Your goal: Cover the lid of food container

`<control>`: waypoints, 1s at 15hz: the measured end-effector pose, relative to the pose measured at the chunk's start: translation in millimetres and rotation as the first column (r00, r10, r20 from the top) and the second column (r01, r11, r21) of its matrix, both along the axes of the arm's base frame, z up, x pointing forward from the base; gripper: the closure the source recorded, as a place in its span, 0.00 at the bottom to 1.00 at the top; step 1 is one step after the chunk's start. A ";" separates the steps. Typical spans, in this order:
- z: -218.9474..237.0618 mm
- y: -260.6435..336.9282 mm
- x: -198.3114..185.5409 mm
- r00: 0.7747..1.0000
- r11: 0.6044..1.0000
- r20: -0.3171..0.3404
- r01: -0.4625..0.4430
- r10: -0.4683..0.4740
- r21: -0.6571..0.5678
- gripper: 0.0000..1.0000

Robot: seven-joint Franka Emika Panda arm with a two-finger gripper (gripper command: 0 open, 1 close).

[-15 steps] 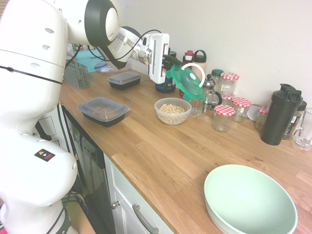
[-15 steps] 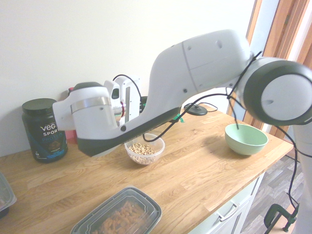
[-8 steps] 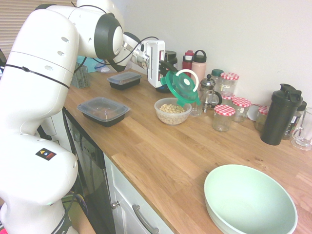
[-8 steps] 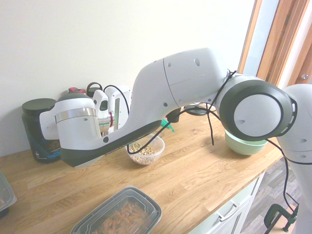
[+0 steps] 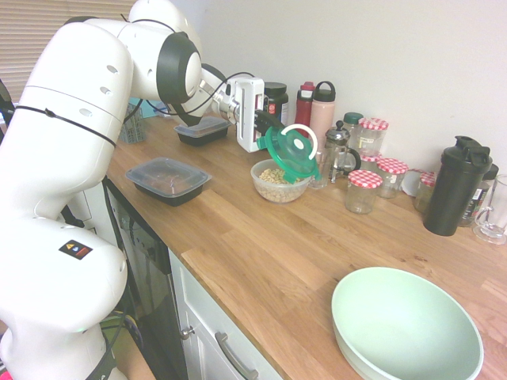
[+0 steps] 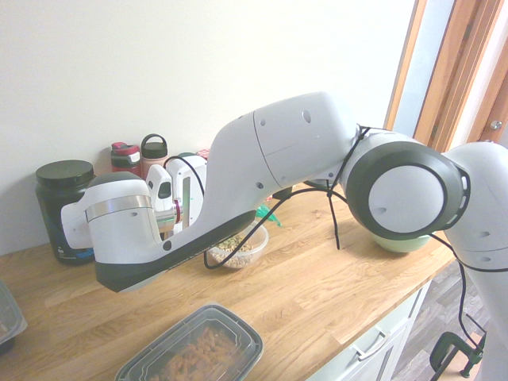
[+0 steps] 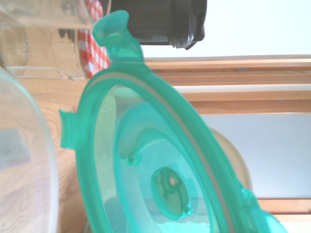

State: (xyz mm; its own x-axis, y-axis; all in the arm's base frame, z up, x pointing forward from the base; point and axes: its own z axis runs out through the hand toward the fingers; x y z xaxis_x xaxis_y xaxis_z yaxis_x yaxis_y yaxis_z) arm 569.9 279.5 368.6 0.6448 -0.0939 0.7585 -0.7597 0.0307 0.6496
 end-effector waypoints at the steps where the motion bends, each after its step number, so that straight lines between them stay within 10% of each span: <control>1: -2.4 1.5 -0.1 1.000 1.000 -0.003 -0.001 0.001 0.001 1.00; 7: -16.0 12.1 -1.7 1.000 1.000 -0.018 -0.002 0.002 -0.005 1.00; 8: -17.2 14.7 -2.6 1.000 1.000 -0.019 -0.005 0.005 -0.005 0.00; 15: -23.0 30.4 -7.5 0.999 0.999 -0.031 -0.023 0.024 0.023 0.00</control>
State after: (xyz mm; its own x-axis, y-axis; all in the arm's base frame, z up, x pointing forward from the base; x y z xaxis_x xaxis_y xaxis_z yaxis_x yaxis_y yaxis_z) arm 562.4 309.9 345.5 0.6702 -0.0952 0.7361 -0.7396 -0.0022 0.6731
